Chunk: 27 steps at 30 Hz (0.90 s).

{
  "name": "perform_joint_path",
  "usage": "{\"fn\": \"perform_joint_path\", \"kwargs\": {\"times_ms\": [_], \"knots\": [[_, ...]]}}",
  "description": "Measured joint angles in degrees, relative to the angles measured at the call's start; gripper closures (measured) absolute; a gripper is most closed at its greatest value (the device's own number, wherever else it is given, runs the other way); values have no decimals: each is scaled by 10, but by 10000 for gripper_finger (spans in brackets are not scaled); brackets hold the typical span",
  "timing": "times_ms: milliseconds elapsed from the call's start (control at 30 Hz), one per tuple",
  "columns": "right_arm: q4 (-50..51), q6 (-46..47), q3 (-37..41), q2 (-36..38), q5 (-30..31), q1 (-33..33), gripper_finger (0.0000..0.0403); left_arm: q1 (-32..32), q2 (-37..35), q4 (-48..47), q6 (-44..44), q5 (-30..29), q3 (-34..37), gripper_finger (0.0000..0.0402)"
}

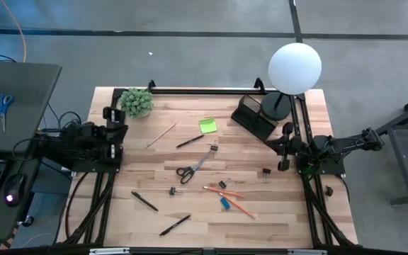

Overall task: Pick and place office supplies into organizer
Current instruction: Put the black binder clip into the black desk organizer

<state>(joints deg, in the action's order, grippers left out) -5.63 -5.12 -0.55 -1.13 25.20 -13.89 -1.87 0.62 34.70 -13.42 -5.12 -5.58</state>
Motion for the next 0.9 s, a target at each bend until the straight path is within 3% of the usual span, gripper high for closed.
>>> {"fn": "perform_joint_path", "kwargs": {"times_ms": [167, 300, 367, 467, 600, 733, 900], "knots": [[-50, 28, 0, 0, 0, 0, 402, 0, 19, -12, -3, 21, 0, 389], [-75, 176, 0, 0, 70, 0, 402, 0, 67, -43, -8, 49, 0, 389], [-69, 202, 0, 0, 97, 0, 402, 0, 104, -4, -13, 62, 0, 389], [-58, 187, 0, -3, 70, 0, 402, 0, 170, 63, -13, 64, -5, 389], [-74, 154, 0, -15, 47, 0, 402, 0, 254, 23, -13, 27, -52, 389], [-88, 113, -10, -43, 78, 0, 402, 0, 340, -39, -19, 24, -90, 389], [-31, 111, -89, -126, 124, 0, 402, 0, 418, 54, -57, 27, -108, 389]]}}
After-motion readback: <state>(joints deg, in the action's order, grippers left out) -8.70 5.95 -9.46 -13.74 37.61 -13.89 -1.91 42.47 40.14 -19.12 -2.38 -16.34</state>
